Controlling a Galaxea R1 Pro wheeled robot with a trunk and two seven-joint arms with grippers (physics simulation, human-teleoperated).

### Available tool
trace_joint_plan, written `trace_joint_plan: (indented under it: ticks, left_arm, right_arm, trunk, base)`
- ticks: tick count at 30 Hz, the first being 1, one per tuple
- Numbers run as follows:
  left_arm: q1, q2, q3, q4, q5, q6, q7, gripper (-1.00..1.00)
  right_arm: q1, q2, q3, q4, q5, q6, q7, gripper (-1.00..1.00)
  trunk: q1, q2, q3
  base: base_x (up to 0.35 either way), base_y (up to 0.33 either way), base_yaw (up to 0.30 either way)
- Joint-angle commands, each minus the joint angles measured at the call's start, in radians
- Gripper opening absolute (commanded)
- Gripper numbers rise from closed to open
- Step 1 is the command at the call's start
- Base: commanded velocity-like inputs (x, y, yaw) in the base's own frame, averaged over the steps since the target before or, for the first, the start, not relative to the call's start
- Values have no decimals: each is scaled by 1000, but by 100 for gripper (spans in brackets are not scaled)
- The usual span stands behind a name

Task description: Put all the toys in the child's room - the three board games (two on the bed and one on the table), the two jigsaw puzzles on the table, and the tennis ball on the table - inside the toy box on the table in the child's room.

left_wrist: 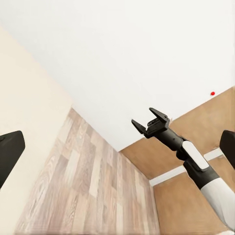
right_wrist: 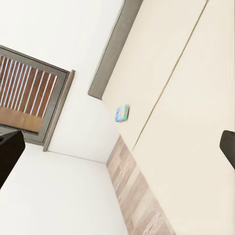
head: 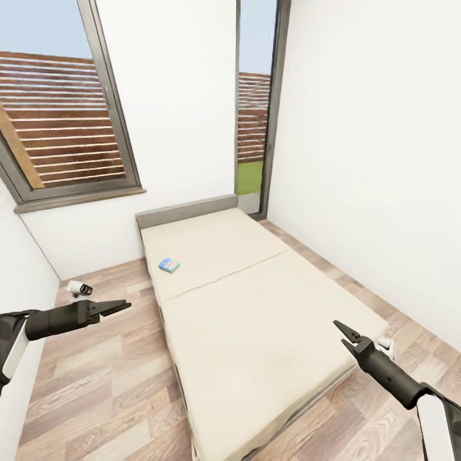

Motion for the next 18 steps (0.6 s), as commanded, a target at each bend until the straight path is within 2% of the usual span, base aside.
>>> trace_joint_plan:
  ticks: [1,8,14,18]
  left_arm:
    - [0,1,0,0,1,11,-3,100]
    - [0,1,0,0,1,11,-3,100]
    - [0,1,0,0,1,11,-3,100]
    - [0,1,0,0,1,11,-3,100]
  right_arm:
    - [-1,0,-2,0,0,6,3,100]
    - [-1,0,-2,0,0,6,3,100]
    - [-1,1,-2,0,0,6,3,100]
    - [-1,1,-2,0,0,6,3,100]
  trunk:
    - [1,-2,-3]
    - [1,-2,-8]
    - [1,-2,-13]
    - [1,-2,-17]
  base:
    - [0,168,-260]
    - [0,230,-256]
    - [0,94,-251]
    - [0,213,-249]
